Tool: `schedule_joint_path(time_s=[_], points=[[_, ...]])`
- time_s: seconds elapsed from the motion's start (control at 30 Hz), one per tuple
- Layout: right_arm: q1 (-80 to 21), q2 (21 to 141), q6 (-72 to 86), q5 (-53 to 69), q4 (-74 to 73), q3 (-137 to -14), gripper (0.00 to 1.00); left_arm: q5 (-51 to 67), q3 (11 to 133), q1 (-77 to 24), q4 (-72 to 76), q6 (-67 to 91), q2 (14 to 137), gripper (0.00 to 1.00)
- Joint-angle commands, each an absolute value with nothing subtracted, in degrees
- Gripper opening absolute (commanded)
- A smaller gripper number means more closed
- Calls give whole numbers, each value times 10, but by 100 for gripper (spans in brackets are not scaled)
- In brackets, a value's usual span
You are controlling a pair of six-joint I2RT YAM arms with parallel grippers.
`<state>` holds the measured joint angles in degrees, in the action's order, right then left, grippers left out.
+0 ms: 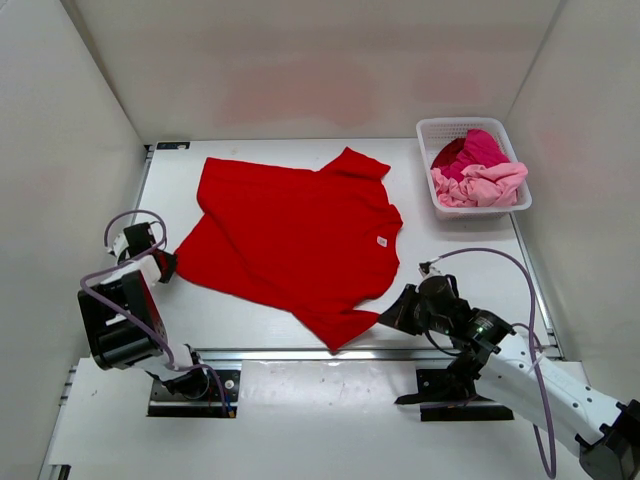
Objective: Fold and stack the t-shirts
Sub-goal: Pick up the flattened T-shirt from the center of the board, then fold the flattened T-shirt at the center of the board.
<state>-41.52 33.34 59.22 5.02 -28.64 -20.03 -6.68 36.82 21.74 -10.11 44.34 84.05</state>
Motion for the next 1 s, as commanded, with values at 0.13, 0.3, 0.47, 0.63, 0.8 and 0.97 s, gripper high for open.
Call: schedule_joint_path(time_s=[0.13, 0.3, 0.47, 0.63, 0.8, 0.97], points=[[-402, 310, 583, 48, -328, -248, 0, -16, 350, 209, -103, 442, 797, 0], [-395, 270, 599, 50, -399, -285, 0, -13, 337, 191, -168, 470, 709, 0], [-409, 258, 600, 22, -468, -342, 0, -34, 335, 175, -228, 468, 649, 0], [-425, 231, 620, 18, -518, -348, 0, -64, 389, 109, -286, 437, 617, 0], [-419, 252, 565, 11, -519, -371, 0, 24, 347, 75, -273, 479, 558, 0], [-390, 263, 511, 46, -504, -366, 1, 36, 287, 80, -334, 500, 449, 0]])
